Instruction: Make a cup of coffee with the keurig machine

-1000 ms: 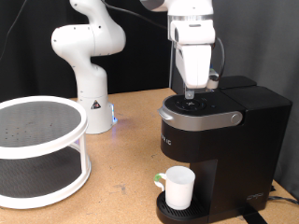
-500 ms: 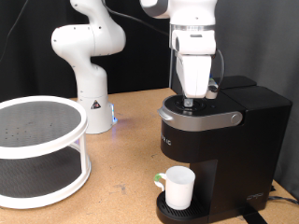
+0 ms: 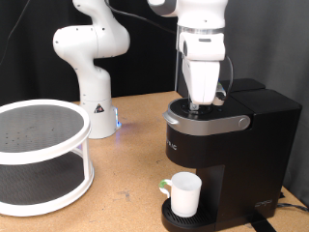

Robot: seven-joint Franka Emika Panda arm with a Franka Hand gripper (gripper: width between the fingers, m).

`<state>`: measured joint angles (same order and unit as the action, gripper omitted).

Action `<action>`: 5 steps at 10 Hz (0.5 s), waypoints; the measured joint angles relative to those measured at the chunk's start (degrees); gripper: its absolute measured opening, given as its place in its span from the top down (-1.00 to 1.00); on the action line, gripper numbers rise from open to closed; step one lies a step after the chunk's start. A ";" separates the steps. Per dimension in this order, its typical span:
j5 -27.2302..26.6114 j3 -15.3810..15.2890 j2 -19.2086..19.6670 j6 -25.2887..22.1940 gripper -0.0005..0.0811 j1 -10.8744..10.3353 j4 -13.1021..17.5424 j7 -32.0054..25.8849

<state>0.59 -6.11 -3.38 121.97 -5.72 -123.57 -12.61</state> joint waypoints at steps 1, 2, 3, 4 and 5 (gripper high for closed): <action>-0.24 0.04 0.38 -0.85 0.99 0.02 0.59 -0.26; -0.42 0.09 0.64 -1.50 0.99 0.03 0.99 -0.42; -0.56 0.12 0.94 -2.24 0.99 0.04 1.45 -0.50; -0.68 0.15 1.44 -3.28 0.99 0.07 2.21 -0.64; -0.75 0.16 2.08 -4.77 0.99 0.09 3.22 -0.85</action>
<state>-0.16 -5.95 -1.30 117.21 -5.63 -120.35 -13.47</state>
